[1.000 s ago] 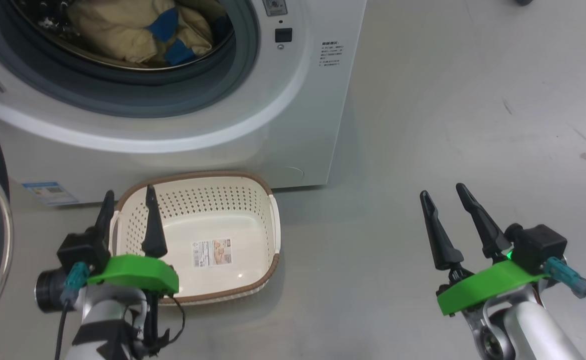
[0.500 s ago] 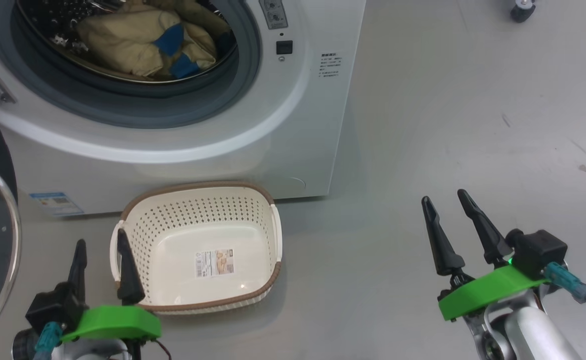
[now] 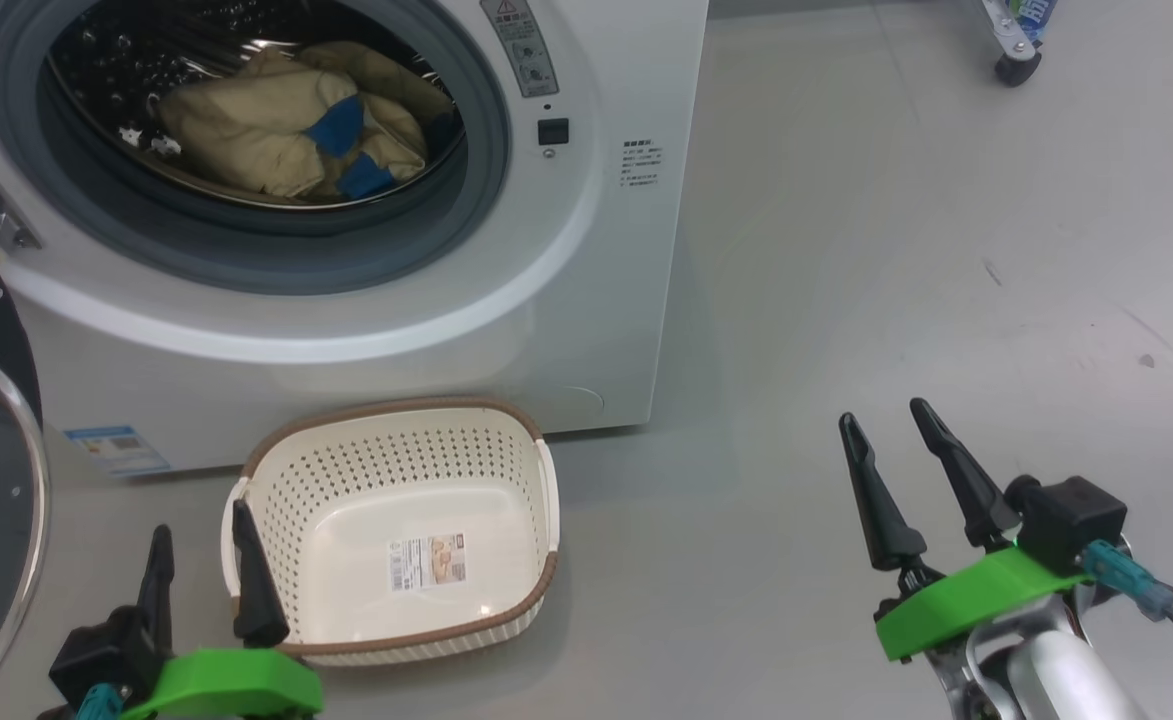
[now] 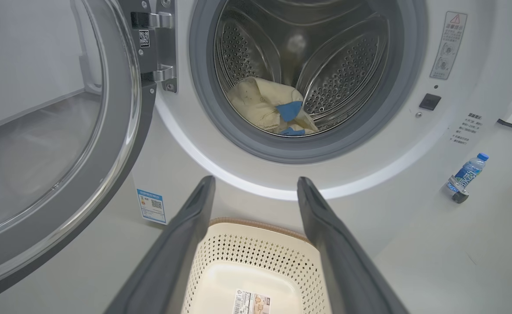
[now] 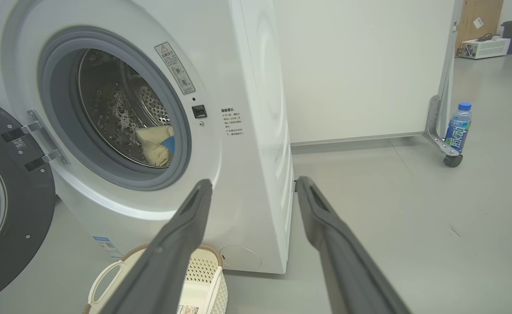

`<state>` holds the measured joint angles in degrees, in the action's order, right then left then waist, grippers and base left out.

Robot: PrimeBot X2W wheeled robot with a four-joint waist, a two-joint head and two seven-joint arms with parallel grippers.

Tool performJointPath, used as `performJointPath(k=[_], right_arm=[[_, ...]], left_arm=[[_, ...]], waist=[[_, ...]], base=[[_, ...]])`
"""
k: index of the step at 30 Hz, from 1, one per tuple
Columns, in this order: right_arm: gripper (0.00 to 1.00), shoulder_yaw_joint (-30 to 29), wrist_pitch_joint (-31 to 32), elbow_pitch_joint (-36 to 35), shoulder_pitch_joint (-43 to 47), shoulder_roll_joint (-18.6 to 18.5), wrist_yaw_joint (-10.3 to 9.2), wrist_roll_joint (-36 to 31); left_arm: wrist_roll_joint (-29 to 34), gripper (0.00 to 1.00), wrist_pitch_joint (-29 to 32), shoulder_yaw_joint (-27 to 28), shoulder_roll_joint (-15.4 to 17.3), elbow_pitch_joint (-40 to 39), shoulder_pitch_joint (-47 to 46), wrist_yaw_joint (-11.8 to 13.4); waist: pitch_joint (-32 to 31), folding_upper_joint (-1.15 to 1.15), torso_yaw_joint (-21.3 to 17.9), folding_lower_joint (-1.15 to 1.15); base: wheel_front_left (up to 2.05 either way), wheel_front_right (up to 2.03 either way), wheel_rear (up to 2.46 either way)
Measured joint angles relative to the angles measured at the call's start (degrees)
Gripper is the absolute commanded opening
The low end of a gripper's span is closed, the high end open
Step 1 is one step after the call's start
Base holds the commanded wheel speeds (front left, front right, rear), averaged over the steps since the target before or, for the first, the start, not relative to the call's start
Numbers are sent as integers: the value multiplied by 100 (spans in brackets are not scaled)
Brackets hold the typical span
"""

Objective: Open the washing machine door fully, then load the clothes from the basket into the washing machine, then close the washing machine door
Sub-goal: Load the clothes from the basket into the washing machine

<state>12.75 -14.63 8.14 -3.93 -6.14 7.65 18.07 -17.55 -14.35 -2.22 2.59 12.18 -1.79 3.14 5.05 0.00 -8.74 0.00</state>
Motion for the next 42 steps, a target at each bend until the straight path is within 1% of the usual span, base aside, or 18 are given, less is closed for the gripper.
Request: performJointPath(k=[6, 15, 29, 42], right_arm=[[100, 23, 0, 29, 121, -23, 0, 0], [100, -20, 0, 23, 339, -77, 0, -1], [100, -87, 0, 20, 491, -85, 0, -51], [100, -105, 0, -8, 511, -89, 0, -51]], left_arm=[[-19, 100, 0, -13, 0, 90, 39, 1], [-18, 100, 0, 38, 0, 159, 436, -14], [-37, 100, 0, 12, 0, 82, 620, -38], [-63, 100, 0, 10, 1, 67, 638, -3]], waist=[[-163, 0, -58, 0], [-433, 0, -150, 0], [-578, 0, -211, 0], [-584, 0, -167, 0]], base=[[0, 0, 0], [0, 0, 0], [0, 0, 0], [0, 0, 0]])
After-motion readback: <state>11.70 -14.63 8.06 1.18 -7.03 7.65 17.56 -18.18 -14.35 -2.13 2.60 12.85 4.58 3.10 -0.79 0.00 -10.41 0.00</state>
